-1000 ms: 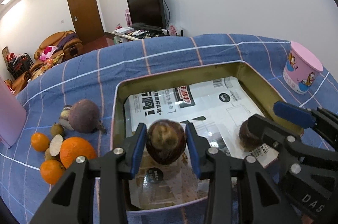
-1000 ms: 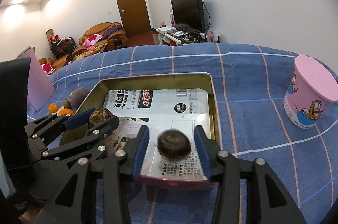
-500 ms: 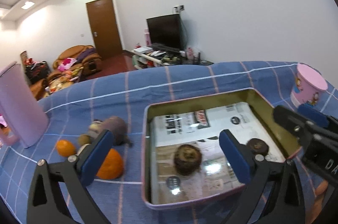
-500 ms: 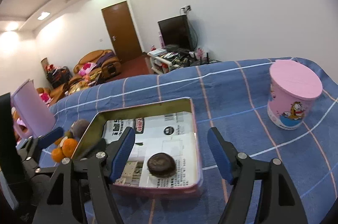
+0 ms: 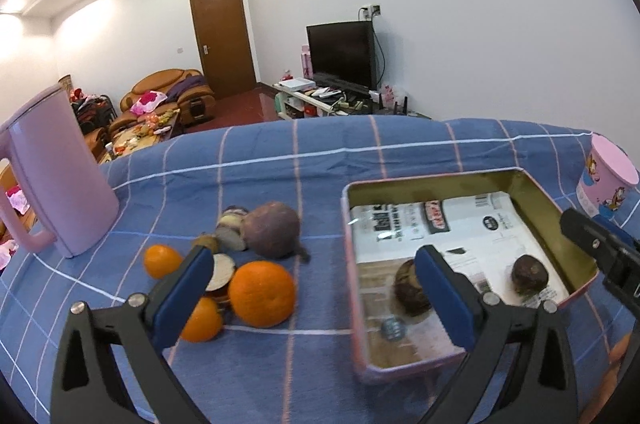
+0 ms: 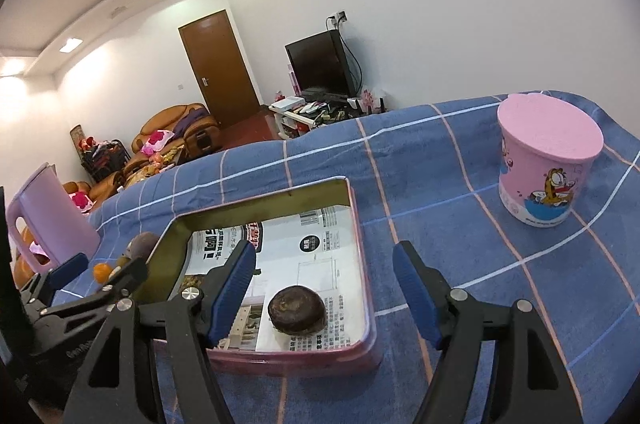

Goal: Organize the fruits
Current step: 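Withdraw the right tool from the tin box back toward the fruit pile, then grasp an orange with the left tool, then place the orange in the tin box with the left tool while the right tool places another orange there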

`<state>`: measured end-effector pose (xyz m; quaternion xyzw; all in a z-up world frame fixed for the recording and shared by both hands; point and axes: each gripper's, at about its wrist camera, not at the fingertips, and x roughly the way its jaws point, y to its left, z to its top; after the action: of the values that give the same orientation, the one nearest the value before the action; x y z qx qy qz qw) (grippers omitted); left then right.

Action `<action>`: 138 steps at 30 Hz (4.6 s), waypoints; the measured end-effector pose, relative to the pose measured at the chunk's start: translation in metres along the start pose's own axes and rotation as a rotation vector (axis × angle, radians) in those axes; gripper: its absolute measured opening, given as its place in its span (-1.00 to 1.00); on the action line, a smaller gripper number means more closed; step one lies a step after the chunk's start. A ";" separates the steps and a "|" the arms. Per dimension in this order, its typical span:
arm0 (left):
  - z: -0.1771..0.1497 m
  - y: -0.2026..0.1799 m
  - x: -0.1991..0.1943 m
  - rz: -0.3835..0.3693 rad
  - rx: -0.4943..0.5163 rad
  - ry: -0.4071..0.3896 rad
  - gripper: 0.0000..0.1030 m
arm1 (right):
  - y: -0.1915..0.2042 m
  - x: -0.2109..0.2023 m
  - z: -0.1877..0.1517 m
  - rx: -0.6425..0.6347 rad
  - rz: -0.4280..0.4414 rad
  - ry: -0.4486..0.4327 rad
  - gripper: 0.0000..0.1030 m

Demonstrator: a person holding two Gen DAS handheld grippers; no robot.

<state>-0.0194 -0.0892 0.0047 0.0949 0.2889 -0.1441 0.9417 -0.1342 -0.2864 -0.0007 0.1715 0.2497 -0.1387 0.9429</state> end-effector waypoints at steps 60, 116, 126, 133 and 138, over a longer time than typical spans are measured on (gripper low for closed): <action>-0.040 0.093 0.043 -0.148 0.016 0.277 0.21 | 0.150 -0.001 -0.039 -0.273 0.178 0.067 -0.03; -0.025 0.171 0.023 0.004 -0.251 0.144 -0.21 | 0.247 0.096 -0.057 -0.752 0.136 0.349 -0.05; -0.026 0.149 0.014 -0.016 -0.189 0.091 -0.21 | 0.194 0.019 -0.038 -0.440 0.218 0.106 -0.07; -0.028 0.125 0.011 -0.031 -0.142 0.084 -0.21 | 0.154 0.006 -0.026 -0.353 0.169 0.069 -0.07; -0.026 0.102 0.008 -0.018 -0.117 0.091 -0.21 | 0.132 0.013 -0.022 -0.307 0.122 0.099 -0.07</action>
<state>0.0068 0.0118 -0.0112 0.0434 0.3404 -0.1311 0.9301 -0.0871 -0.1606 0.0084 0.0468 0.3031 -0.0329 0.9512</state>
